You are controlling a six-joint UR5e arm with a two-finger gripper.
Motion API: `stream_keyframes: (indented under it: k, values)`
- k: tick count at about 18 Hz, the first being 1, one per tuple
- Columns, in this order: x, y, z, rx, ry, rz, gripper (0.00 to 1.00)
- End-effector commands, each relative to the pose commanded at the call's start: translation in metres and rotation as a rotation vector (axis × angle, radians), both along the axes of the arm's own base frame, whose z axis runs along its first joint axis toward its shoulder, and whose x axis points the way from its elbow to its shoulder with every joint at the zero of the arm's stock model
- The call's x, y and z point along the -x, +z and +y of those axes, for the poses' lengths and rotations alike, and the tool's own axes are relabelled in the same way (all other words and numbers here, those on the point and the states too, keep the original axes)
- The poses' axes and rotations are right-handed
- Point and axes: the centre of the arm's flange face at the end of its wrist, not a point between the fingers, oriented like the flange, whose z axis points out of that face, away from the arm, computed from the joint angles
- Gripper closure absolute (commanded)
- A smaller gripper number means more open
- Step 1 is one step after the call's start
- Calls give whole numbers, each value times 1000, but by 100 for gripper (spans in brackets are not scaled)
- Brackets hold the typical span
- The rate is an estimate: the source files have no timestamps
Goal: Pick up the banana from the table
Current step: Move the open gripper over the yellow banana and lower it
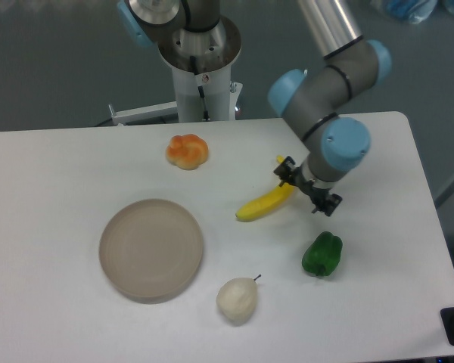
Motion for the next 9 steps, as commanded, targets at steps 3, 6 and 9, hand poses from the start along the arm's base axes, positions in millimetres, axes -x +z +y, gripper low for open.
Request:
stream_keyframes:
  k: [3, 6, 9]
  values:
    - [-7, -5, 6, -6, 50, 32, 25]
    - [-8, -11, 11, -3, 92, 45, 54]
    - [-7, -9, 12, -2, 92, 50, 90]
